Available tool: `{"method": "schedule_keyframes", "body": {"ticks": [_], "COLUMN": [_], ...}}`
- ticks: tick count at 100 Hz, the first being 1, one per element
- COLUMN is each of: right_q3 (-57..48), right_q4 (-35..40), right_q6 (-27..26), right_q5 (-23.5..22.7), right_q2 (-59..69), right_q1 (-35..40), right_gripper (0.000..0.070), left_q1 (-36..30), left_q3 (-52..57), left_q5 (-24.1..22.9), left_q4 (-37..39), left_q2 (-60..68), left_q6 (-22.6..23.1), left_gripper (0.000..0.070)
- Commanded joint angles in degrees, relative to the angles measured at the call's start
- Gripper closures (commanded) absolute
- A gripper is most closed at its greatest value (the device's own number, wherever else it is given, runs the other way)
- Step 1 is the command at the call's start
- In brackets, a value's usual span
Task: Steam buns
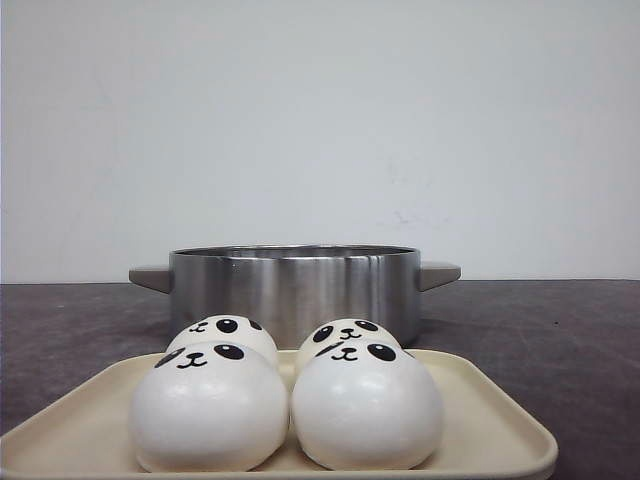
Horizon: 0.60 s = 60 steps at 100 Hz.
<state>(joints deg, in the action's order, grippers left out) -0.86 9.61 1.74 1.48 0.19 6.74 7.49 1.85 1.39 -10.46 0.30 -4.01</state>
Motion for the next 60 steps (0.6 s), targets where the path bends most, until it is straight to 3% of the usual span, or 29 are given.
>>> {"method": "schedule_keyframes", "body": {"ticks": [1, 36, 46, 54, 60], "right_q3": [0.2, 0.2, 0.1, 0.1, 0.0], "right_q4": [-0.6, -0.6, -0.7, -2.3, -4.6], "right_q6": [0.4, -0.9, -5.4, -13.4, -19.6], "right_q5": [0.0, -0.5, -2.0, -3.7, -6.5], "right_q2": [0.0, 0.0, 0.0, 0.0, 0.0], "right_q1": [0.1, 0.2, 0.2, 0.2, 0.2], "right_gripper": [0.0686, 0.0686, 0.0686, 0.0686, 0.0687], "left_q1": [0.2, 0.2, 0.2, 0.2, 0.2], "left_q3": [-1.0, -1.0, -1.0, -1.0, -0.9], "left_q5": [-0.3, -0.3, -0.3, 0.0, 1.8], "left_q4": [-0.2, -0.2, -0.2, -0.2, -0.2], "left_q2": [-0.1, -0.1, -0.1, -0.1, -0.1], "left_q6": [0.5, 0.5, 0.5, -0.4, -7.0], "left_gripper": [0.0700, 0.0700, 0.0700, 0.0700, 0.0700]}}
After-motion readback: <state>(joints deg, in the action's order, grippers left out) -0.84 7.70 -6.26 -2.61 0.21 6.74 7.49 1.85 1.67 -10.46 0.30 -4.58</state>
